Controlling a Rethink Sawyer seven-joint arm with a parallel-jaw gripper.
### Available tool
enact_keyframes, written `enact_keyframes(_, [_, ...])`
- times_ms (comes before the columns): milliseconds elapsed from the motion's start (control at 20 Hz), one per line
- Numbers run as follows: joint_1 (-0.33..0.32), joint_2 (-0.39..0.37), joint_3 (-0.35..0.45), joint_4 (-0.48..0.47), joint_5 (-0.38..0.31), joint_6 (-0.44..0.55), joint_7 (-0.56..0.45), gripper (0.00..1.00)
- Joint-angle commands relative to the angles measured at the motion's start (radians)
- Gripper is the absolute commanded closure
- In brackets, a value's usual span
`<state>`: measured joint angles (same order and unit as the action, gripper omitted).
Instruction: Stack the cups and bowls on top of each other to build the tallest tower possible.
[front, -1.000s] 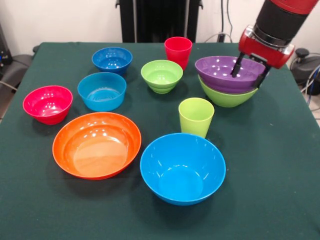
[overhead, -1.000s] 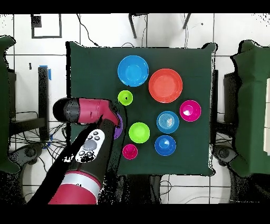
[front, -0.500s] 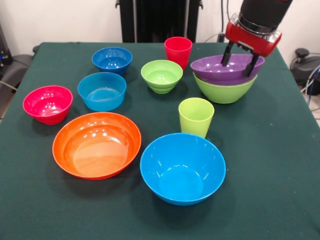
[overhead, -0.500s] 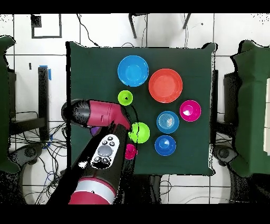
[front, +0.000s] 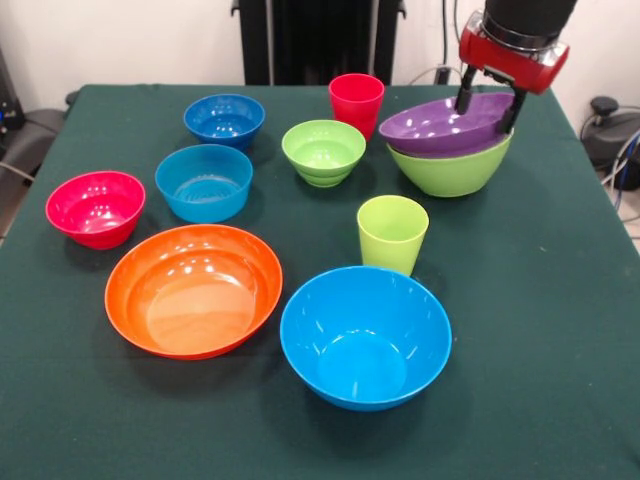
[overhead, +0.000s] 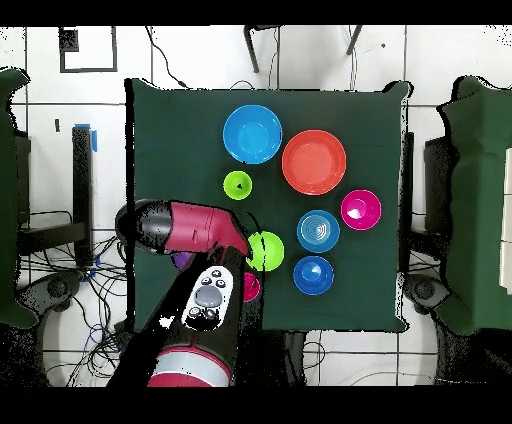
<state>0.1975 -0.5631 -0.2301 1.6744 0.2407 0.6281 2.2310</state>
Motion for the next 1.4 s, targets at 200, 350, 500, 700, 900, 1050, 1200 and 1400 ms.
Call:
enact_keyframes(200, [-0.056,-0.01,0.191,0.084,-0.067,-0.028,-0.067,0.0])
enact_keyframes(350, [-0.061,-0.016,0.195,0.072,-0.073,0.0,-0.064,0.0])
enact_keyframes(500, [-0.066,-0.022,0.2,0.062,-0.076,0.028,-0.064,0.0])
enact_keyframes(700, [-0.089,-0.043,0.22,0.064,-0.069,0.066,-0.083,0.0])
enact_keyframes(900, [-0.116,-0.054,0.248,0.059,-0.061,0.094,-0.092,0.0])
enact_keyframes(1050, [-0.134,-0.061,0.266,0.055,-0.063,0.114,-0.097,0.0])
enact_keyframes(1200, [-0.149,-0.067,0.277,0.045,-0.067,0.146,-0.1,0.0])
enact_keyframes(1400, [-0.162,-0.069,0.278,0.033,-0.086,0.165,-0.104,0.0])
